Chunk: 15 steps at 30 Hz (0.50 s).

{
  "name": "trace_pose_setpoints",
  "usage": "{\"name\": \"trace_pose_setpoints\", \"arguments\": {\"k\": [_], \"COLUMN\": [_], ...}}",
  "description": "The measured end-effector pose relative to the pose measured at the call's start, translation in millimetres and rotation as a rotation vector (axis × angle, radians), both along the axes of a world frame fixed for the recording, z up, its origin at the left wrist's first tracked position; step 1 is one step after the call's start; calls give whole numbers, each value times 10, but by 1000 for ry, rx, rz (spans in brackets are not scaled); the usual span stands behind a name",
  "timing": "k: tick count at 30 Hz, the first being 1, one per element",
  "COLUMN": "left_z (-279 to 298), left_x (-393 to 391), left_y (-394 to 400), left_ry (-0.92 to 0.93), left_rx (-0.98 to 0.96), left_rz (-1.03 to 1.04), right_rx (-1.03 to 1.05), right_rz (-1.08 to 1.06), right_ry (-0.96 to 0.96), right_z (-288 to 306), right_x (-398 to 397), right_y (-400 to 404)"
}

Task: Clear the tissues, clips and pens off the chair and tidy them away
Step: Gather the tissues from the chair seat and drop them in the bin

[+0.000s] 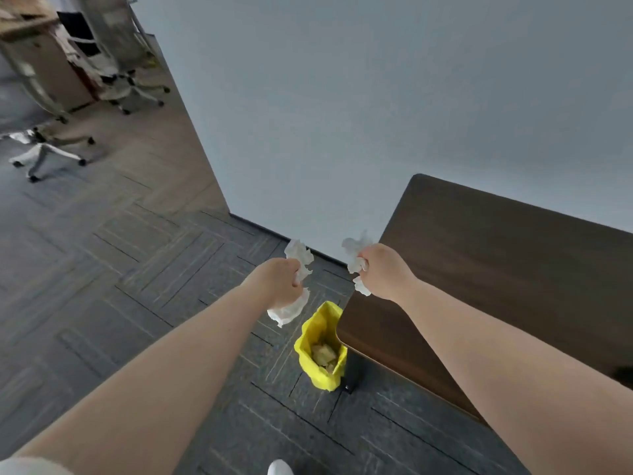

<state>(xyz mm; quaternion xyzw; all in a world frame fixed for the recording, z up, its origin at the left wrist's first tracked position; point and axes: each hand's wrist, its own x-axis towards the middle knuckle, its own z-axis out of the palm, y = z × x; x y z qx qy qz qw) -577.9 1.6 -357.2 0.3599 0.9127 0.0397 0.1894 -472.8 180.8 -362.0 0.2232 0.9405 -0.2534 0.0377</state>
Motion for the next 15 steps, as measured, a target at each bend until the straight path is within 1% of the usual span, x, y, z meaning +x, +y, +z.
{"name": "trace_pose_setpoints", "arguments": {"k": [4, 7, 10, 15], "left_z": [-190, -391, -645, -1109], "left_x": [-614, -958, -1190, -1467], "left_y": [-208, -249, -180, 73], "left_ry": [-32, -58, -119, -211], "left_rx": [-72, -118, -152, -181], "left_rz": [-78, -110, -140, -178], "right_rx": [-31, -70, -123, -184], "right_rz": [-36, -93, -157, -325], "right_ry": [-52, -109, -135, -149], "right_z": [-248, -445, -656, -1131], "right_x": [-587, -887, -1095, -1420], "right_y": [-369, -578, -671, -645]}}
